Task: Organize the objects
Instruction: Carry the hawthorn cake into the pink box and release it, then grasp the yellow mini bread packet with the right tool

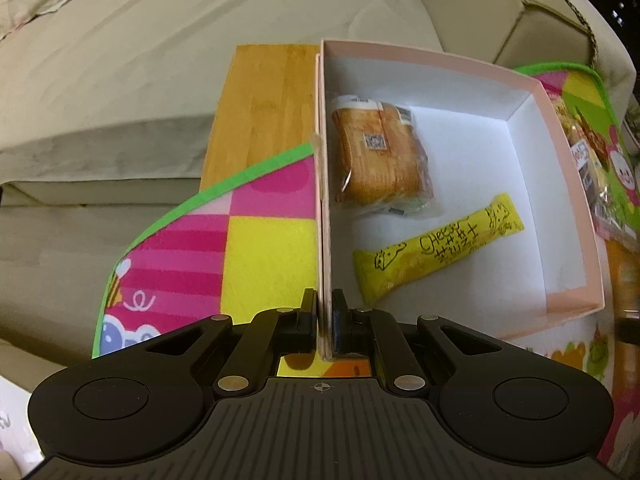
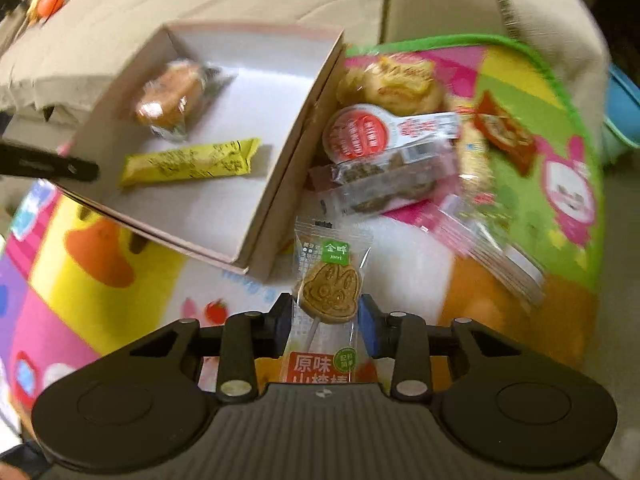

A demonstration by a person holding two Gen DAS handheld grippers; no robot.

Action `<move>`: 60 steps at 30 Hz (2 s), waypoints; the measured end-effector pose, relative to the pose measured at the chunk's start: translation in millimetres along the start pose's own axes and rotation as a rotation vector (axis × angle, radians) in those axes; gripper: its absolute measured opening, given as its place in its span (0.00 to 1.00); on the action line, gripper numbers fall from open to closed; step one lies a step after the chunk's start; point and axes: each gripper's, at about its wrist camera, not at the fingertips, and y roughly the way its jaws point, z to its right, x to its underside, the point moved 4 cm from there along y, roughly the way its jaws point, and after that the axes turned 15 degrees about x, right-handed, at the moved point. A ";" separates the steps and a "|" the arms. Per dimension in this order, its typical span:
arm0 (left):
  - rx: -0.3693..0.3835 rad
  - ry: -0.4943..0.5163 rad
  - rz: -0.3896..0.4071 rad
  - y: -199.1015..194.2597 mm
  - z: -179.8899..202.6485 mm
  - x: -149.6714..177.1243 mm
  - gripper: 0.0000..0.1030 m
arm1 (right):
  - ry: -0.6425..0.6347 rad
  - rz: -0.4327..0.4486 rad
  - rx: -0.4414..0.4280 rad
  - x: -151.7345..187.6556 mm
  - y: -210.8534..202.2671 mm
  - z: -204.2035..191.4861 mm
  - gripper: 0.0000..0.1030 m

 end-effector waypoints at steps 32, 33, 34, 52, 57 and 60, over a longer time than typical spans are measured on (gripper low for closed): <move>0.122 0.197 -0.097 1.5 -2.3 -1.9 0.12 | 0.565 -0.062 0.010 -134.5 -134.3 -34.8 0.35; 0.122 0.199 -0.097 1.4 -2.3 -2.0 0.12 | 0.574 -0.050 0.015 -143.1 -130.6 -33.0 0.38; 0.126 0.212 -0.102 1.2 -1.9 -1.7 0.12 | 0.608 -0.045 0.035 -150.8 -126.3 -30.2 0.46; 0.105 0.272 -0.119 -0.1 3.3 0.2 0.10 | 0.855 -0.324 0.247 36.5 -99.5 24.6 0.54; 0.070 0.310 -0.119 -1.6 8.2 0.9 0.09 | 0.890 -0.328 0.253 69.7 -85.0 58.0 0.60; 0.055 0.338 -0.113 -3.2 10.6 3.5 0.08 | 0.914 -0.306 0.223 70.8 -64.0 81.2 0.64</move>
